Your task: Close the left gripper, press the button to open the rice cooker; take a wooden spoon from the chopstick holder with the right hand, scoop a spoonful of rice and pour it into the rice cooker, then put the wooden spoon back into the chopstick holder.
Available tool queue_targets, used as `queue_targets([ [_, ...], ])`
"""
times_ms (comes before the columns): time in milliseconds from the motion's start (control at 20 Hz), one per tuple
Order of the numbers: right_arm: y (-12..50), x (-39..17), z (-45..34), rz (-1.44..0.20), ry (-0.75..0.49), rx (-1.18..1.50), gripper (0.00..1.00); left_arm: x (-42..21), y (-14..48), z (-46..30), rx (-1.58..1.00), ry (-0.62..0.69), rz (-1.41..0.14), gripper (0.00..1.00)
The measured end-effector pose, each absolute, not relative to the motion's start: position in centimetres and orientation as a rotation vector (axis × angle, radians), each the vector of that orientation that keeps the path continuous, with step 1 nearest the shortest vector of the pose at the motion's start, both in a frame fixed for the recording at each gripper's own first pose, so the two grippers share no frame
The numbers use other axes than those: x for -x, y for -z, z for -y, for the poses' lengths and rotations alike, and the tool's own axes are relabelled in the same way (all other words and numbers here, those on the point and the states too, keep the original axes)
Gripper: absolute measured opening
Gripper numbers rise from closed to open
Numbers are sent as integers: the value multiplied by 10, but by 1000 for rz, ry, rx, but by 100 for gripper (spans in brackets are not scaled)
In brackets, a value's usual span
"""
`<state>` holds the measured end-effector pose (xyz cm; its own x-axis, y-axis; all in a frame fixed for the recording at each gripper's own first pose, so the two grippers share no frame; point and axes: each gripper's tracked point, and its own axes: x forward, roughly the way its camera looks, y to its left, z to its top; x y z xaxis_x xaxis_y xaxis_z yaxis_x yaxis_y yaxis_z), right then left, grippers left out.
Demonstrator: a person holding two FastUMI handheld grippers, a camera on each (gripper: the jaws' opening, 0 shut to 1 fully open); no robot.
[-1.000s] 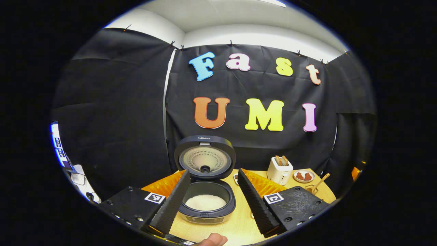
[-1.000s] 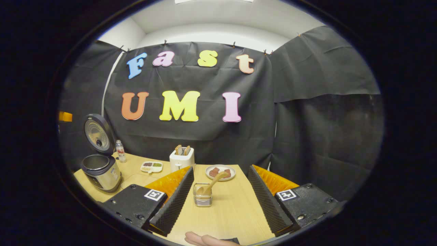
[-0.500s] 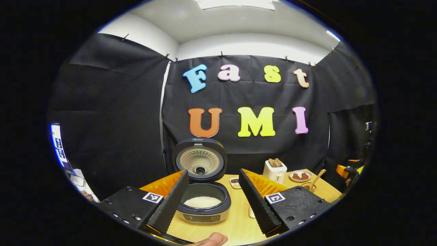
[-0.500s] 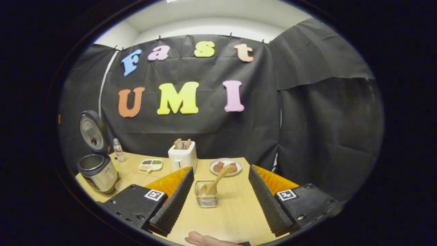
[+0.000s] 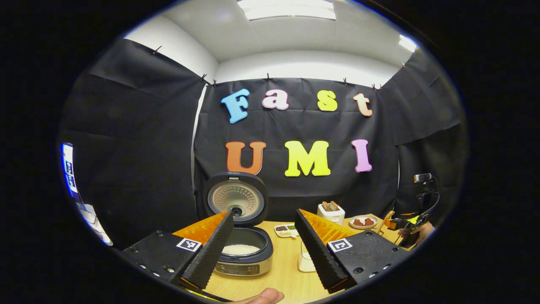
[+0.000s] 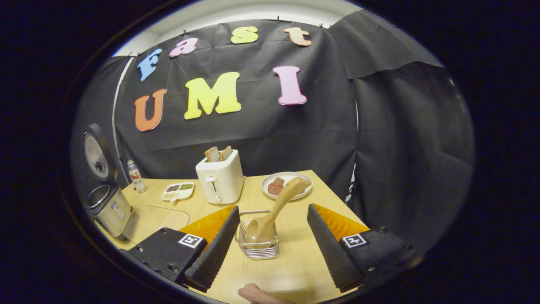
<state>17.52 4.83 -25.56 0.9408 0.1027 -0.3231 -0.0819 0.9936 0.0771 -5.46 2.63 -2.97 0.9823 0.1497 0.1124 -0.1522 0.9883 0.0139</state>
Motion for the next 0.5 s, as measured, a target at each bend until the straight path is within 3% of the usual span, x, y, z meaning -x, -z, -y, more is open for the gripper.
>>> queue_targets([
  [250,282,-223,-52,-344,-74,-137,96,54,47,-16,-43,-145,124,93],
  [300,277,-230,-56,-323,-95,-164,100,52,53,-8,-40,-121,112,93],
  [350,278,-238,-58,-317,-107,-170,86,51,59,-5,-40,-107,100,93],
  [450,298,-247,-54,-370,-86,-143,73,49,67,-4,-41,-99,72,93],
  [500,303,-249,-55,-406,-88,-149,82,47,72,-1,-42,-93,59,93],
])
